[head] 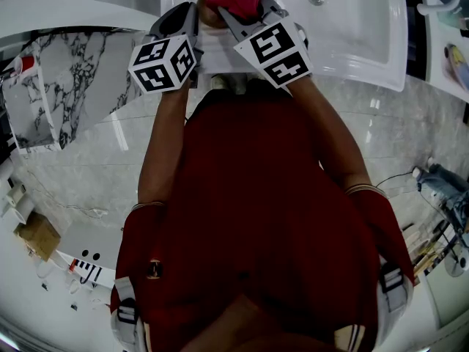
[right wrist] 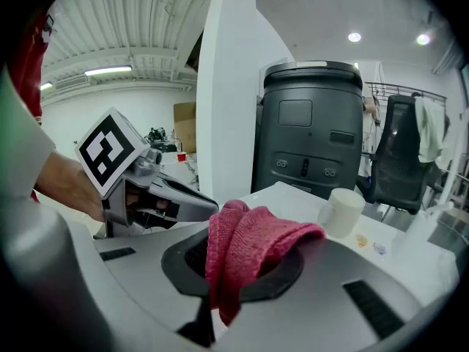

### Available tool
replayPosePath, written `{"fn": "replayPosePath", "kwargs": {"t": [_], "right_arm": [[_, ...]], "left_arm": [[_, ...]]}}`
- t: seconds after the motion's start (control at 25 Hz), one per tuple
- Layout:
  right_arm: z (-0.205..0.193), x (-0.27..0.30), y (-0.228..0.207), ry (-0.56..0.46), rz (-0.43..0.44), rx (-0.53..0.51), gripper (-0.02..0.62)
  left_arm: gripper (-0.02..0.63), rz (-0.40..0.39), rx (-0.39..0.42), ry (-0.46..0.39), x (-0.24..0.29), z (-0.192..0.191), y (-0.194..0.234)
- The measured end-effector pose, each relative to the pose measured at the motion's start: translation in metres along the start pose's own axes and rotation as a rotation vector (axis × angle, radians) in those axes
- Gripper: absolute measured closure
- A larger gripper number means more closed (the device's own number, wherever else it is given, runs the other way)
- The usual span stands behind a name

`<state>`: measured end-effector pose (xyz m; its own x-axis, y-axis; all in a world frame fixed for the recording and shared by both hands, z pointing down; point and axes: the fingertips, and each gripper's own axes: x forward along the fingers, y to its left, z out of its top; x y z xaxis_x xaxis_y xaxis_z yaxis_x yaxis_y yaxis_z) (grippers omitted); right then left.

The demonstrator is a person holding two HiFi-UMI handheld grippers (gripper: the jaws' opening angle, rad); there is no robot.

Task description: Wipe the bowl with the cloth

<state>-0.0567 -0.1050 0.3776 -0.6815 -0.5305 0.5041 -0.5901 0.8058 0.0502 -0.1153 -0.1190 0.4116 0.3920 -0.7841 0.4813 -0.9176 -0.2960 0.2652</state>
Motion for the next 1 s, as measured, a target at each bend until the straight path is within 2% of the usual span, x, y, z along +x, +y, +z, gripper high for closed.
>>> {"fn": "replayPosePath", "kwargs": {"t": [0.28, 0.64, 1.0], "right_arm": [[0.009, -0.01, 0.0, -0.073, -0.021, 0.04, 0.566], [0.016, -0.022, -0.003, -0.155, -0.052, 0.084, 0.566], [0.019, -0.032, -0.007, -0.19, -0.074, 0.096, 0.566]], "left_arm": [[0.598, -0.026, 0.071, -0.086, -0.011, 0.014, -0.01], [0.6, -0.096, 0.144, -0.172, -0.026, 0.03, -0.026], [0.6, -0.12, 0.17, -0.239, -0.034, 0.042, -0.036]]}}
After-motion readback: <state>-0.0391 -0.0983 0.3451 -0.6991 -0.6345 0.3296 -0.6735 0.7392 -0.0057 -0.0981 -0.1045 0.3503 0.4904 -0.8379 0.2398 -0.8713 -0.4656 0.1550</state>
